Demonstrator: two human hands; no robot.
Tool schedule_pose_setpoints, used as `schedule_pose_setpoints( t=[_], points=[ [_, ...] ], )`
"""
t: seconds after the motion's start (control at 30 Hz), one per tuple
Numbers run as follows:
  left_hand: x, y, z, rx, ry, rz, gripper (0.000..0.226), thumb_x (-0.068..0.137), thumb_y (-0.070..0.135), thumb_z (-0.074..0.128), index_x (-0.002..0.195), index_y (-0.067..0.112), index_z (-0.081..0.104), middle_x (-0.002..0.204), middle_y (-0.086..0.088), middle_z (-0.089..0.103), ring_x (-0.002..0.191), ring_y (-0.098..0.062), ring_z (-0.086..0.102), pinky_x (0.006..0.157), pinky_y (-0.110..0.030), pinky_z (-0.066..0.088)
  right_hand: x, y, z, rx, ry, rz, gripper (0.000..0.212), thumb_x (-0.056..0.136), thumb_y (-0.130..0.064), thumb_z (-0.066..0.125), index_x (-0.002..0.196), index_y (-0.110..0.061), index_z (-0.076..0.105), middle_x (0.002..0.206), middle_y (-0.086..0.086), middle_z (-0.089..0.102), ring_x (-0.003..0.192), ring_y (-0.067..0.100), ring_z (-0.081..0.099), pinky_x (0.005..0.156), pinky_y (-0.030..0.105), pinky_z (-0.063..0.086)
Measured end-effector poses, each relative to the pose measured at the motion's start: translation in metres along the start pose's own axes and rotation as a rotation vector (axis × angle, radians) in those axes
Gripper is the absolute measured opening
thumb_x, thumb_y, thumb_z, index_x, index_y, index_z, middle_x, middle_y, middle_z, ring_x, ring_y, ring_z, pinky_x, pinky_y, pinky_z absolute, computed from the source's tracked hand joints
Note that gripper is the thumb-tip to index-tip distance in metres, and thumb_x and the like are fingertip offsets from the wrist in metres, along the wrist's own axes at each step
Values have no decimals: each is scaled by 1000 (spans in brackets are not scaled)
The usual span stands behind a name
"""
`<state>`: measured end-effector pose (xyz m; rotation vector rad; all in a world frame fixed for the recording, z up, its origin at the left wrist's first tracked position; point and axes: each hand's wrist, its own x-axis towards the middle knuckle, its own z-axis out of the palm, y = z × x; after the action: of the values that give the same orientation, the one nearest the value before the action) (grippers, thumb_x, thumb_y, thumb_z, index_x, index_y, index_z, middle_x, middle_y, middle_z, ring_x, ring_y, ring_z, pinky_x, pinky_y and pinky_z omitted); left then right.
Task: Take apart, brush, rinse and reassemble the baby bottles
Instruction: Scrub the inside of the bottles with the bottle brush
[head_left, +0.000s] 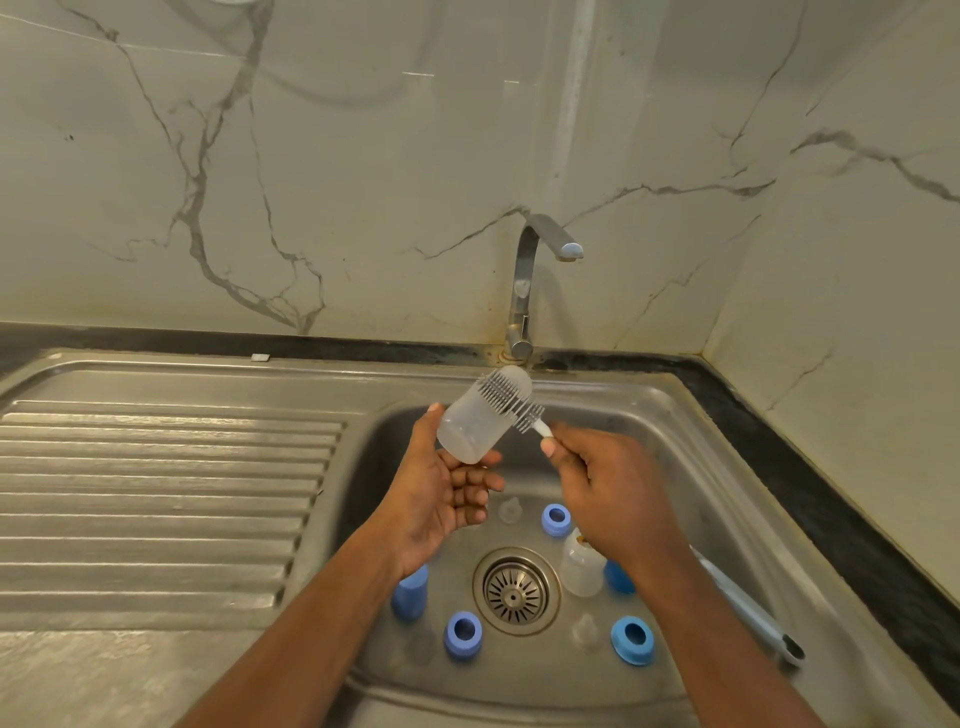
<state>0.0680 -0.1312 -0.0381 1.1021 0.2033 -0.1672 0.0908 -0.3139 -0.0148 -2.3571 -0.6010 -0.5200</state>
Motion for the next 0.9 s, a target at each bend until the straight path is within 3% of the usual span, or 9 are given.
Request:
schedule_pose_setpoints(
  t=[0.1,0.17,0.23,0.33,0.4,0.47,0.63,0.73,0.9],
  points=[
    [1,-4,3,149,166,183,60,102,54,33,97,6,69,72,-16,69,81,-25,66,80,-45,58,-1,-1,-1,8,-25,7,21,100,-31,52,93,-22,70,57,-14,45,54,6,44,52,29,34],
    [4,-5,0,255,244,314,60,103,47,38,83,-1,69,61,-17,62,76,-23,66,91,-50,57,-2,-2,-4,31,-29,24,22,100,-30,52,98,-21,72,58,-13,48,55,7,46,53,29,37],
    [5,-6,-3,354,267,418,71,101,49,43,71,-12,62,58,-21,59,66,-21,62,89,-47,57,-2,-3,-5,35,-36,36,23,100,-30,51,99,-21,72,58,-10,50,55,8,46,54,31,40],
    [2,-7,0,365,265,519,71,90,59,41,59,-1,60,52,-10,59,56,-13,60,68,-25,54,-3,-5,-6,51,-34,55,23,100,-29,51,91,-20,70,57,-6,51,53,11,45,56,39,43],
    [2,-8,-2,379,187,551,71,94,65,42,68,4,67,61,-8,67,65,-16,68,66,-22,55,-2,-4,-6,32,-29,83,28,100,-30,50,79,-19,64,54,-4,48,52,12,42,55,40,41],
    [6,-12,-8,539,136,586,58,83,69,58,83,12,69,77,-7,73,80,-22,72,73,-34,59,-1,-1,-6,20,-26,121,29,100,-31,49,75,-20,61,54,-3,48,52,12,42,55,39,41],
    [5,-14,-7,861,275,545,76,54,82,71,107,31,50,103,14,69,93,-4,69,84,-35,60,-1,0,-6,22,-57,151,28,100,-30,50,73,-27,58,56,-6,49,54,11,44,56,33,39],
    [5,-12,-7,788,317,542,73,55,72,75,110,36,43,110,13,67,99,-5,69,86,-37,60,-1,0,-4,27,-77,146,34,100,-30,51,66,-29,50,54,-4,47,53,11,42,55,35,38],
    [8,-15,-10,693,248,526,76,72,30,88,127,30,36,123,12,57,113,-12,62,95,-36,55,-1,-1,-3,15,-129,136,37,99,-30,51,63,-29,48,51,-6,43,50,10,39,53,34,36]
  ],
)
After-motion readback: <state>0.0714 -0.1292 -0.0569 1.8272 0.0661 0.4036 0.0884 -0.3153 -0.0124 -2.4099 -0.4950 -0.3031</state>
